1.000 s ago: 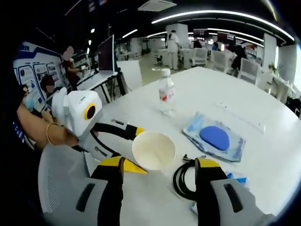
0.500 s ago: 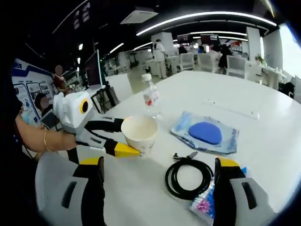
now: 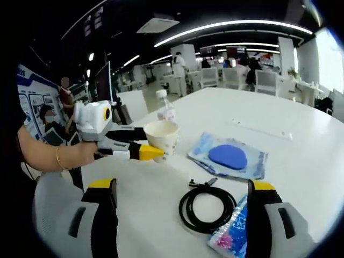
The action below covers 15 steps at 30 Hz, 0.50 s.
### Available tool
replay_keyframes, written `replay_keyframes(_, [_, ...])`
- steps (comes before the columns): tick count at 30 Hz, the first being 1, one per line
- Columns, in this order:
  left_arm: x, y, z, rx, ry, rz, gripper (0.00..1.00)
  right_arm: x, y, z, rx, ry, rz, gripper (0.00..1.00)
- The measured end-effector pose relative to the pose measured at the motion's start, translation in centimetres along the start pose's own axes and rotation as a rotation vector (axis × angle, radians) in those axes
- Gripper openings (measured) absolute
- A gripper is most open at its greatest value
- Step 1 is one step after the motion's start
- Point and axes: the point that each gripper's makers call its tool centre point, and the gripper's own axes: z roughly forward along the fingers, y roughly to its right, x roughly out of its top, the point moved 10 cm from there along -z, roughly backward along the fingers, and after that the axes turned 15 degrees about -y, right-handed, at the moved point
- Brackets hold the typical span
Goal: Arrange the tabletop items into an orderly group along one side of the table until the central work area is clear of visible clutter.
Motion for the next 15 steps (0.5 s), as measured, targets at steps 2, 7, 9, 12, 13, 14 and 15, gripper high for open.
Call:
replay_keyframes(2, [0.2, -0.4, 0.3, 0.006, 0.007, -0.01, 0.38, 0.0, 0.1, 0.2, 0.027, -0.001, 0.028, 1.0])
replay_keyframes(7, [0.9, -1.6, 1.3, 0.035, 0.034, -0.028, 0.38, -0.1, 0.4, 0.8, 0.026, 0.004, 0.054, 1.0])
replay_keyframes(9, [1.0, -1.9, 1.7, 0.045, 0.036, -0.029, 0.38, -0.1, 0.5, 1.2, 0.02, 0.005, 0.053, 1.0])
replay_keyframes(12, [1.1, -2.4, 2.4, 0.05, 0.034, -0.044, 0.38, -0.3, 0.7, 1.6, 0.014, -0.001, 0.058, 1.0])
replay_keyframes(13, [1.1, -2.4, 2.6, 0.054, 0.035, -0.044, 0.38, -0.4, 0.8, 1.8, 0.011, -0.002, 0.06, 1.0])
replay_keyframes(14, [1.0, -2.6, 2.9, 0.06, 0.033, -0.042, 0.38, -0.4, 0.9, 1.9, 0.008, -0.005, 0.062, 1.0])
replay_keyframes(15, [1.0, -2.7, 3.0, 0.068, 0.033, -0.042, 0.38, -0.5, 0.9, 2.1, 0.006, -0.008, 0.065, 1.0])
